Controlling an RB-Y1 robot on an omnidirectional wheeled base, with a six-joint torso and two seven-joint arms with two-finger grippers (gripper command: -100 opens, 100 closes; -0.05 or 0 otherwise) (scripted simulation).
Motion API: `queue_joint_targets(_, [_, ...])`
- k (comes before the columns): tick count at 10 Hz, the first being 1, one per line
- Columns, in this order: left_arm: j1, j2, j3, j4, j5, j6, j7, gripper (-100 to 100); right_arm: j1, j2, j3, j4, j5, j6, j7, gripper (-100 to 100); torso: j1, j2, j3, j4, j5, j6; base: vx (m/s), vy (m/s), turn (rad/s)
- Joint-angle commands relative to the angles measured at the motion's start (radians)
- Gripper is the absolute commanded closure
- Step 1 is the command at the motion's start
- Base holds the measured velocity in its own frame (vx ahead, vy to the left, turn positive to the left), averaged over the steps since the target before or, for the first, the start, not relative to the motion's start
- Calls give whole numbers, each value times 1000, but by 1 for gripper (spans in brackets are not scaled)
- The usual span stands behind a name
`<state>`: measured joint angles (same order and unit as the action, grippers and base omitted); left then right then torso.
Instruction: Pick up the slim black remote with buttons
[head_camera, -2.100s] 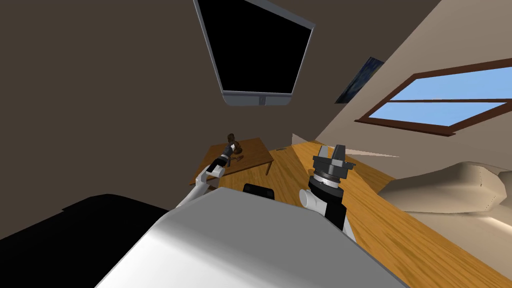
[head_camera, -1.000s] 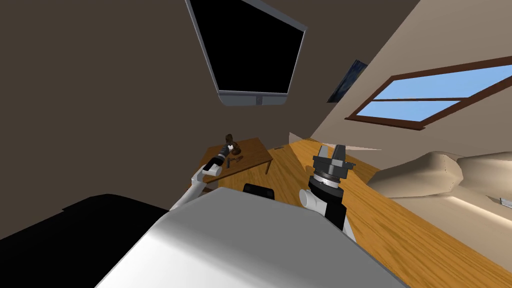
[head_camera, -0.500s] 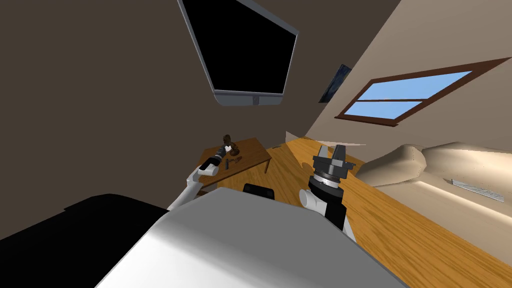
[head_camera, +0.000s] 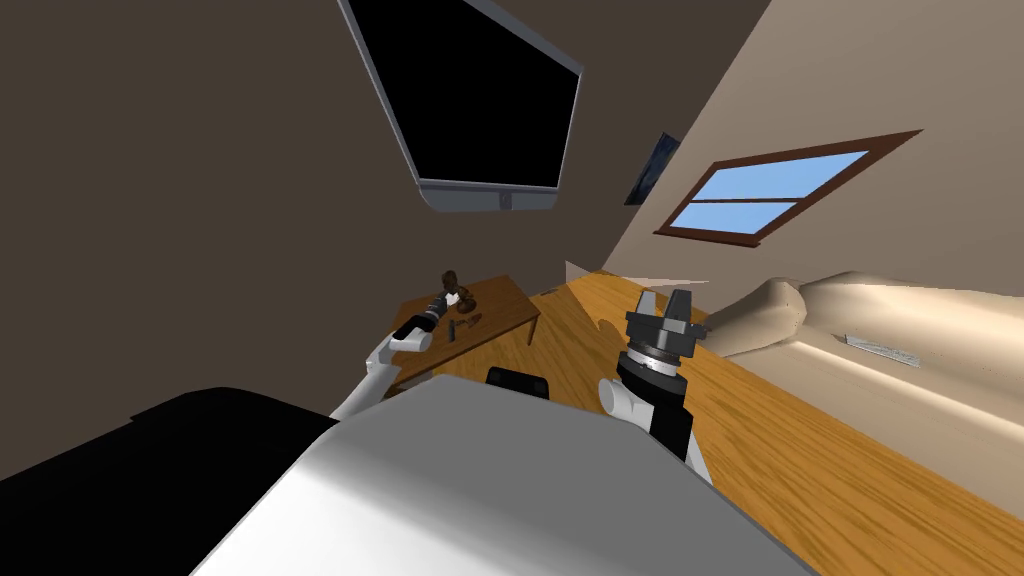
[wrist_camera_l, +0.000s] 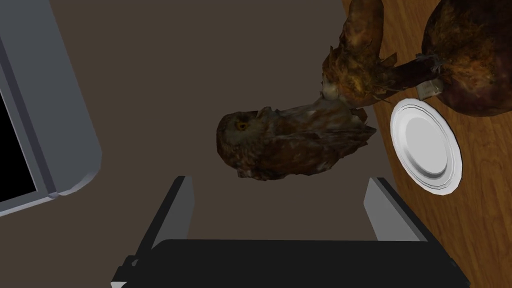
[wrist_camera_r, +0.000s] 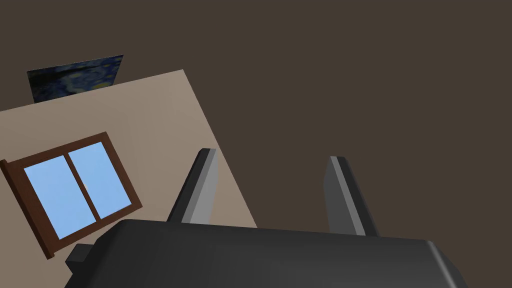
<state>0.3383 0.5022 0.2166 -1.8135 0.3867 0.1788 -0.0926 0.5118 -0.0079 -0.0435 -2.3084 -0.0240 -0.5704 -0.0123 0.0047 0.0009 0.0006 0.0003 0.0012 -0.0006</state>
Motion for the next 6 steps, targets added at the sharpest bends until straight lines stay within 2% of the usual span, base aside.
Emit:
queue_joint_targets(1, [5,3,3,3,4,0,-1,-100,0,0,0,0,0,0,0,0,0,0,0,0,0,0,-22,30,-103])
queue_joint_targets(2, [13,8,23,16,18,35,-19,-100,0,0,0,0,0,0,0,0,-1,-1,0,0,0,0,-16,21,-121])
queue_joint_targets(3, [13,8,23,16,18,35,-19,-100,0,0,0,0,0,0,0,0,-2,-1,-1,0,0,0,-29,37,-186])
queue_joint_targets(6, [43,19,81,57,65,133,-79,-100,0,0,0,0,0,0,0,0,2,2,1,0,0,0,-77,78,-288])
